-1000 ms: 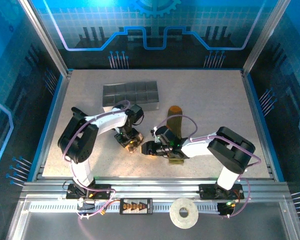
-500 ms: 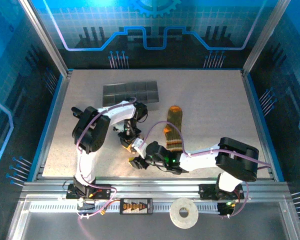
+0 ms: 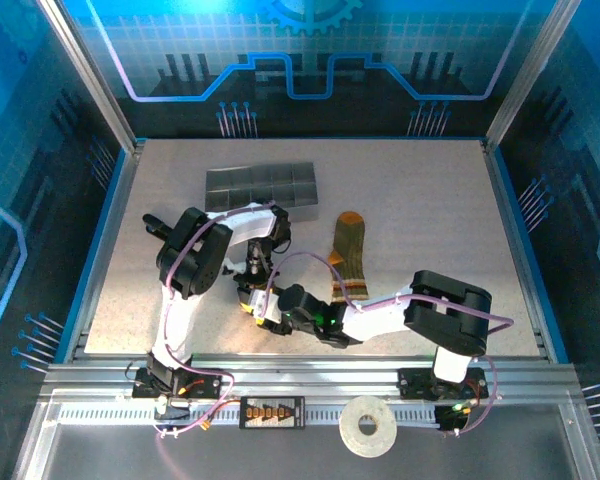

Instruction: Roll the socks

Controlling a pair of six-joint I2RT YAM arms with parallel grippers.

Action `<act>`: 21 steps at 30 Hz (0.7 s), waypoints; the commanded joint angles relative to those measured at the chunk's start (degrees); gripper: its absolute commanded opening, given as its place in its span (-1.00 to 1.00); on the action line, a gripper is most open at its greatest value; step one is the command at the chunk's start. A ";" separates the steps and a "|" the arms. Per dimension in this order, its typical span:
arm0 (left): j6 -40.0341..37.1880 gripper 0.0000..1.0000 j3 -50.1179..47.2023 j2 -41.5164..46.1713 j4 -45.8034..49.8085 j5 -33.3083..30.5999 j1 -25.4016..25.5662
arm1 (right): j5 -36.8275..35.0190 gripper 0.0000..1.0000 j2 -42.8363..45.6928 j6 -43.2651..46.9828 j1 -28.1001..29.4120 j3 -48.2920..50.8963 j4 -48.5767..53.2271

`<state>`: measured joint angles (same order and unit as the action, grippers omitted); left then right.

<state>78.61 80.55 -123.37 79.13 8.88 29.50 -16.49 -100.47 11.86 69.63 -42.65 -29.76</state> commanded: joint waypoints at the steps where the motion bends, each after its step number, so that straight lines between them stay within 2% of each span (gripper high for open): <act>1: 2.77 -1.00 -4.96 -6.49 -18.41 -1.58 0.42 | -0.89 0.04 1.06 -0.92 1.56 1.10 0.50; 11: 6.39 -1.00 -10.94 -3.06 -25.50 -2.49 0.77 | -3.39 0.03 2.66 -6.04 4.59 3.48 3.53; 21: 9.02 -1.00 -15.87 1.78 -31.48 -2.80 0.74 | -2.02 -0.02 -1.73 -5.53 4.62 -1.43 2.50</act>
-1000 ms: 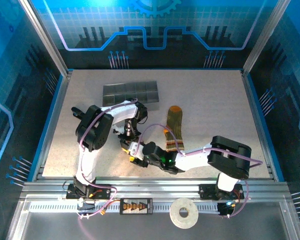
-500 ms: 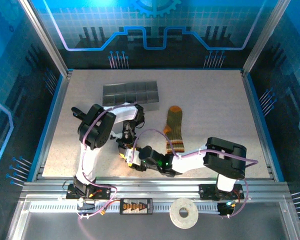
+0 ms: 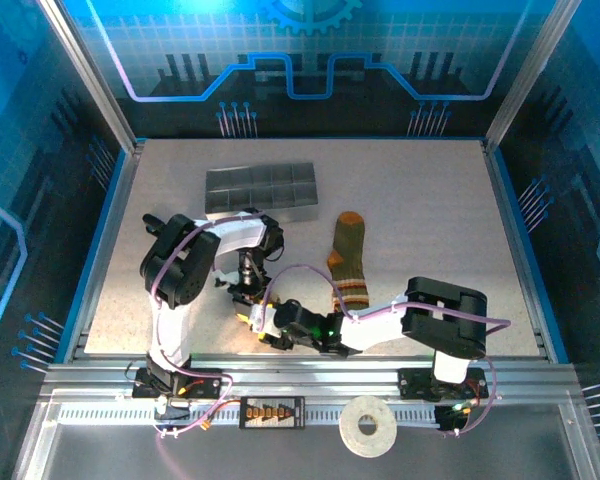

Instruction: Roll the socks

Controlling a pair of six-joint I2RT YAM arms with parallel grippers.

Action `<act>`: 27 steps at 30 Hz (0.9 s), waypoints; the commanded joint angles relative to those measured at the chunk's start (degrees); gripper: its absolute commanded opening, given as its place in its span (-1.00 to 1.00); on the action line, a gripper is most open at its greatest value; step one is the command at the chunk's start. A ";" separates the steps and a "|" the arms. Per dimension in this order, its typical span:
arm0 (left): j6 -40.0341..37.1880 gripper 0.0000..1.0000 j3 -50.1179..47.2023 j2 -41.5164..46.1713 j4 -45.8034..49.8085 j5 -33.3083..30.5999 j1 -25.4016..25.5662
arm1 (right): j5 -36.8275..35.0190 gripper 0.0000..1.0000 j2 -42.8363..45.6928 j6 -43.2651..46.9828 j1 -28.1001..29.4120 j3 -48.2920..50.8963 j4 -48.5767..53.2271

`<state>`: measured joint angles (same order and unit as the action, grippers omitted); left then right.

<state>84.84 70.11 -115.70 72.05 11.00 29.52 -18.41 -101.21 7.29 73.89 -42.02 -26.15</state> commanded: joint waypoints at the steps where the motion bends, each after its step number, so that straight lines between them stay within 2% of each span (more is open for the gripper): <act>1: 2.83 -1.00 -5.42 -5.83 -24.57 -4.94 0.78 | 0.00 -0.03 -1.13 -1.09 0.45 -2.09 -1.02; 15: 4.36 -1.00 -9.92 -2.96 -27.56 -2.84 0.76 | -1.72 0.02 -2.99 -4.21 0.91 -3.37 -1.49; 23: 4.55 -1.00 -10.50 -1.57 -28.16 -2.23 0.76 | -3.57 -0.12 -6.04 -6.53 0.84 -6.07 0.68; 27: 4.58 -1.00 -11.37 -0.38 -28.25 -2.04 0.65 | -5.24 -0.35 -7.20 -8.00 0.49 -6.57 3.65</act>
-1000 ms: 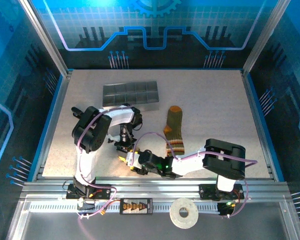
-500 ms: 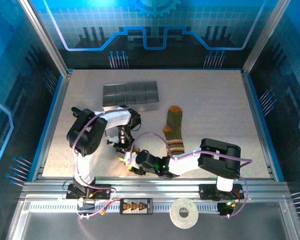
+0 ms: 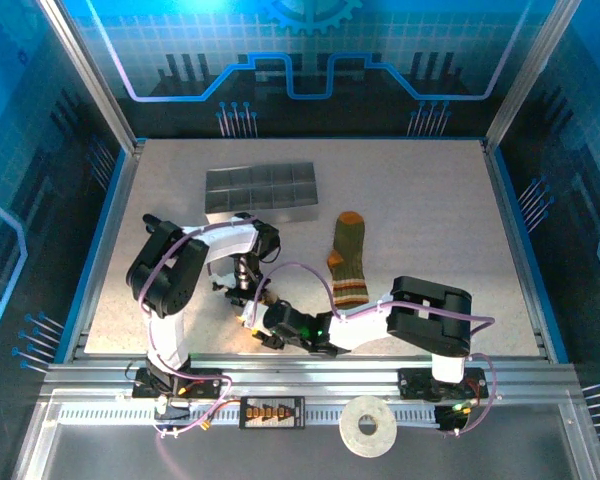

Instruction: Roll the socks

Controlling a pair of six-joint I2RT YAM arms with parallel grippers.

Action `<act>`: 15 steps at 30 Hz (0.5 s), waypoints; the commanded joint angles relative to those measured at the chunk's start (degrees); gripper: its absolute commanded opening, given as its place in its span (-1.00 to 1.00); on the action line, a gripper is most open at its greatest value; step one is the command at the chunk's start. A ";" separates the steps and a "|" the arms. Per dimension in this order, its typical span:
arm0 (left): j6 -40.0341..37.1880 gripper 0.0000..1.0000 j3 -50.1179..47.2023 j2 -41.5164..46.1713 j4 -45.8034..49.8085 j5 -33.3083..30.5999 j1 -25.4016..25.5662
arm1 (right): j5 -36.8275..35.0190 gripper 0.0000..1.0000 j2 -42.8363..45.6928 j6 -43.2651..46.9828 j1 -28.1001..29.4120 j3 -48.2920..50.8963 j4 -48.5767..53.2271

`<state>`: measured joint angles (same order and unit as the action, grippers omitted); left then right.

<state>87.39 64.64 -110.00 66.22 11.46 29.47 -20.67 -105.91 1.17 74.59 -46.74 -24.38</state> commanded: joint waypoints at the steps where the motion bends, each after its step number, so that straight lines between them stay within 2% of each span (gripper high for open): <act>1: 1.92 -1.00 -6.20 -5.65 -22.42 -2.38 0.67 | -3.30 -0.41 -2.77 -2.26 -0.27 -2.17 3.24; 7: 2.21 -0.98 -8.83 0.49 -22.94 -1.09 0.71 | -2.53 -0.86 -3.25 -4.12 -0.52 -0.28 6.63; 8: 2.40 -0.88 -9.43 2.50 -23.10 -1.35 0.72 | -1.95 -0.91 -3.25 -4.60 -0.55 0.15 7.16; 11: 2.78 -0.43 -11.02 7.93 -23.47 -1.71 0.53 | -0.41 -1.00 -3.16 -5.74 -0.66 1.68 7.78; 15: 3.27 -0.07 -12.38 14.29 -23.38 -1.30 -0.49 | 0.92 -1.00 -3.41 -6.55 -0.65 3.54 8.19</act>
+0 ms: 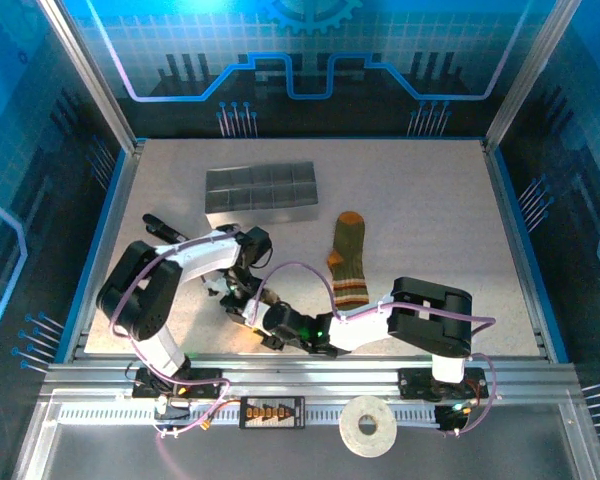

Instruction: Roll the socks

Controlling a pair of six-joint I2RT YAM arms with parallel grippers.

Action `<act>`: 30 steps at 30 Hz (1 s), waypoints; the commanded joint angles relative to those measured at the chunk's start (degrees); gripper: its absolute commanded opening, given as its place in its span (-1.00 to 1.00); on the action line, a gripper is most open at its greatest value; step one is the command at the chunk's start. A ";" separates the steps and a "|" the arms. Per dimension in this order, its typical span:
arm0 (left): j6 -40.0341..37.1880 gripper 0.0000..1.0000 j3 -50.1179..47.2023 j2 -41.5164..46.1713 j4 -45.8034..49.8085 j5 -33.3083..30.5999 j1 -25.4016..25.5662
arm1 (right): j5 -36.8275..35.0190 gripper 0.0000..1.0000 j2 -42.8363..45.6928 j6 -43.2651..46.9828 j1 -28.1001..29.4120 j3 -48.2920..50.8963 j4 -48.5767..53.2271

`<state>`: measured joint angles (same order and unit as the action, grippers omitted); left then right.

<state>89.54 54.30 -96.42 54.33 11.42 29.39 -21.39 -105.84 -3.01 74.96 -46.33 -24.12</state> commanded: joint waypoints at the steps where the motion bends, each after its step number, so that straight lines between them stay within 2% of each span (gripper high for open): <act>1: 0.99 0.01 -2.18 2.07 -11.23 -1.17 -0.80 | 1.74 -1.00 -3.58 -2.47 -1.01 3.39 8.11; 7: 0.84 0.47 -3.70 9.71 -9.38 -1.23 -4.21 | 2.78 -1.00 -4.01 -3.14 -1.38 4.08 8.33; 10: 0.01 0.53 -4.04 13.53 -7.35 -1.64 -6.11 | 3.79 -1.00 -4.19 -3.99 -2.21 4.05 8.30; 15: -3.43 0.56 -4.46 19.48 -1.47 -2.66 -9.52 | 6.04 -1.00 -4.93 -6.20 -3.57 4.21 8.34; 19: -6.00 0.53 -6.13 23.84 1.66 -3.04 -10.42 | 8.44 -1.00 -5.89 -8.39 -4.71 4.31 8.35; 25: -4.30 0.49 -13.41 29.51 -7.52 1.47 -9.12 | 13.56 -1.00 -6.96 -10.41 -7.30 3.72 8.31; 30: -2.02 0.49 -15.84 30.17 -14.28 1.48 -5.87 | 18.66 -1.00 -8.13 -11.39 -9.96 2.00 11.37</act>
<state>85.86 39.44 -67.02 45.25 11.46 22.04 -6.68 -108.29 -12.08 67.00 -46.59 -29.93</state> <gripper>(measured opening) 0.745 0.199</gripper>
